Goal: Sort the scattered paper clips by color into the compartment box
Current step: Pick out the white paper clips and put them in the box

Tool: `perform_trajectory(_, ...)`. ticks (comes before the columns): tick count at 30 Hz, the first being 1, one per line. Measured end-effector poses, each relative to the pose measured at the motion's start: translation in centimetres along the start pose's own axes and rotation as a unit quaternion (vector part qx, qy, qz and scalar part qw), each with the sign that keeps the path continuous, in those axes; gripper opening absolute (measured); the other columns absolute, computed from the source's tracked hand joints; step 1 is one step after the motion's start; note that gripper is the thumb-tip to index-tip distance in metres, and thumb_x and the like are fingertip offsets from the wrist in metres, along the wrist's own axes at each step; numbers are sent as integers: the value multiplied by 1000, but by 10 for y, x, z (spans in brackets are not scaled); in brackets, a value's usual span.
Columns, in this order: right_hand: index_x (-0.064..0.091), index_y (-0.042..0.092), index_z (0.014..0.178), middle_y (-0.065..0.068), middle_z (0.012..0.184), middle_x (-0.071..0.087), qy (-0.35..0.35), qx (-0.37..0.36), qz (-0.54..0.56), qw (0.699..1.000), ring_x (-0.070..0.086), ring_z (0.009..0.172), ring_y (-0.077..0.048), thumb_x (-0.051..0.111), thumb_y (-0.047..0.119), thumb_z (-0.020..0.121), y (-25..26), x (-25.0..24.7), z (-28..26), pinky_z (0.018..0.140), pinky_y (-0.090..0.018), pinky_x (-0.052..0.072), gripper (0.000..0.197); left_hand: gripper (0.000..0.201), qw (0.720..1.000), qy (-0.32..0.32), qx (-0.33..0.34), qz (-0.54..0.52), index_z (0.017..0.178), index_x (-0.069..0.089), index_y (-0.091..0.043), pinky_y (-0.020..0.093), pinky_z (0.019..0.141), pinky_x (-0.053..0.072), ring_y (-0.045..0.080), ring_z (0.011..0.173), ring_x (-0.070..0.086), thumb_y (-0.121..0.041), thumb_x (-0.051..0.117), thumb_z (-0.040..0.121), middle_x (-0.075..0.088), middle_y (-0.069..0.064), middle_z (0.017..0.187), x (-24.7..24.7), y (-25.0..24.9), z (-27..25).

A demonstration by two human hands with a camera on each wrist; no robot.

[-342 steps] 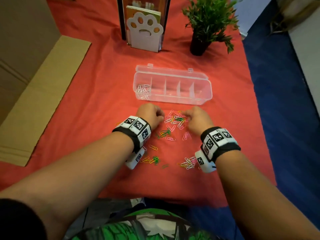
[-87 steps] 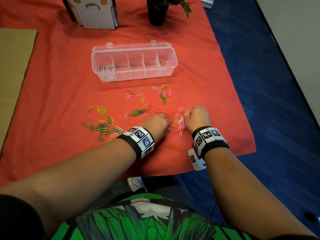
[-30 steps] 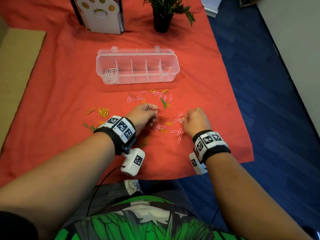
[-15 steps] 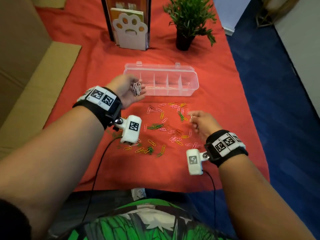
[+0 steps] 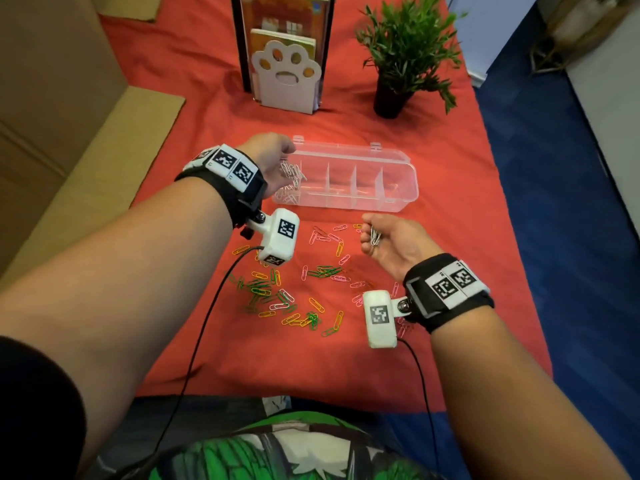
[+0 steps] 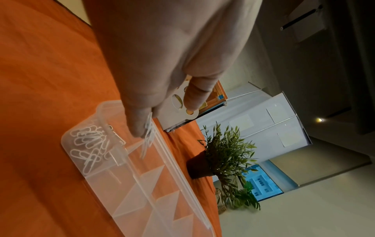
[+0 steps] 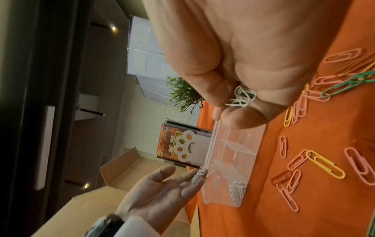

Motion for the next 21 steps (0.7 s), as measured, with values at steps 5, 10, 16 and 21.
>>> perform_trajectory(5, 54, 7, 87, -7, 78, 53, 19, -34, -136, 990, 51, 63, -13, 36, -4, 94, 6, 24, 11, 49, -18, 47, 22, 41, 999, -19, 13, 27, 124, 48, 5, 38, 107, 38, 37, 131, 41, -6, 41, 85, 41, 27, 141, -11, 1, 2)
perform_trajectory(10, 53, 13, 79, -4, 74, 53, -22, -141, -248, 958, 51, 57, -12, 32, -17, 83, 33, 70, 28, 49, -18, 48, 37, 22, 999, -10, 40, 3, 64, 42, -16, 18, 43, 33, 8, 45, 32, -6, 45, 83, 35, -3, 59, -29, 3, 0)
perform_trajectory(16, 60, 10, 101, -8, 94, 63, -10, -209, -350, 913, 62, 84, -20, 40, -2, 88, 41, 137, 61, 81, -33, 57, 28, 40, 955, -76, 115, 264, 123, 56, -6, 32, 94, 45, 26, 111, 57, -8, 53, 84, 60, 13, 123, -42, 11, -4)
perform_trajectory(21, 60, 7, 119, -16, 124, 61, -27, -227, -629, 743, 56, 117, -31, 41, -5, 83, 44, 129, 72, 102, -42, 44, 43, 42, 919, -90, 161, 349, 129, 53, -20, 28, 88, 47, 25, 110, 60, -13, 51, 88, 56, 9, 133, -48, 23, 3)
Point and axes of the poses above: each hand's wrist, its own z-axis towards the middle knuckle, its own x-axis out of the palm, y = z × x, the point moved 3 cm from there along z, towards the middle knuckle
